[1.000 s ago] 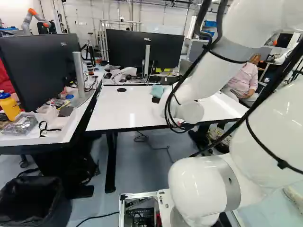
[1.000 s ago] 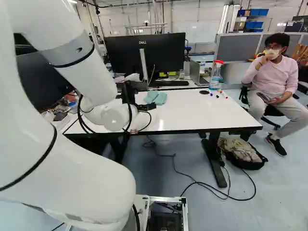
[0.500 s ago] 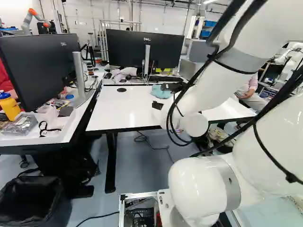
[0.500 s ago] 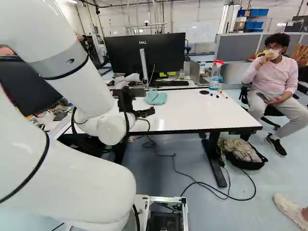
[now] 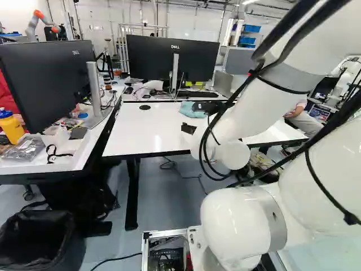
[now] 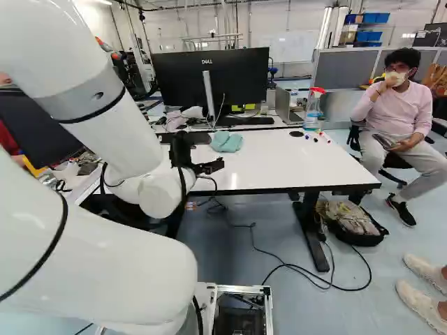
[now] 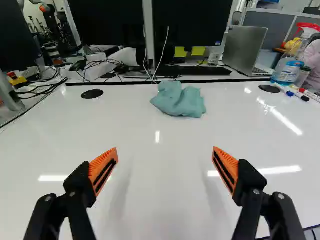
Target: Clean the table with the green towel
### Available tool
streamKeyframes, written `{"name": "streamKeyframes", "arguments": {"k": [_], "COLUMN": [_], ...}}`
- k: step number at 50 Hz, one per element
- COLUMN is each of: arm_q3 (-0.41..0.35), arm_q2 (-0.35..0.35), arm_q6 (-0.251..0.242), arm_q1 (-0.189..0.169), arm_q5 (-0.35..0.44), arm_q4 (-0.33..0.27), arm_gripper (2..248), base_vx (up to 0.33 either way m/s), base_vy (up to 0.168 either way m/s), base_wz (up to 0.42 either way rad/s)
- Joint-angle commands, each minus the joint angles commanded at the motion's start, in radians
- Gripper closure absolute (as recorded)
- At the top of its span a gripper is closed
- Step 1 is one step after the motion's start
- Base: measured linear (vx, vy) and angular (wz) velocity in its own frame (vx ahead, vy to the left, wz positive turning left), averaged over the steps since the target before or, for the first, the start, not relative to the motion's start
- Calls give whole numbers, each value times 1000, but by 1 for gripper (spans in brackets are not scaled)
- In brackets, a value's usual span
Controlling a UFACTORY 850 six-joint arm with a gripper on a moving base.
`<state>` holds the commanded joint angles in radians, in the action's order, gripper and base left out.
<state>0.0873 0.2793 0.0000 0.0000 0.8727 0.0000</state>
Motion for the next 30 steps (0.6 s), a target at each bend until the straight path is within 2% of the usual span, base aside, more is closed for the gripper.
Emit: {"name": "streamKeyframes", "arguments": {"k": [30], "arm_q3": [0], "arm_q2": [0], "arm_q6": [0], "arm_q1": [0], "arm_q5": [0], "arm_q4": [0], "arm_gripper": [3], "base_vx": [0], "base_vy": [0], "base_wz": [0]}}
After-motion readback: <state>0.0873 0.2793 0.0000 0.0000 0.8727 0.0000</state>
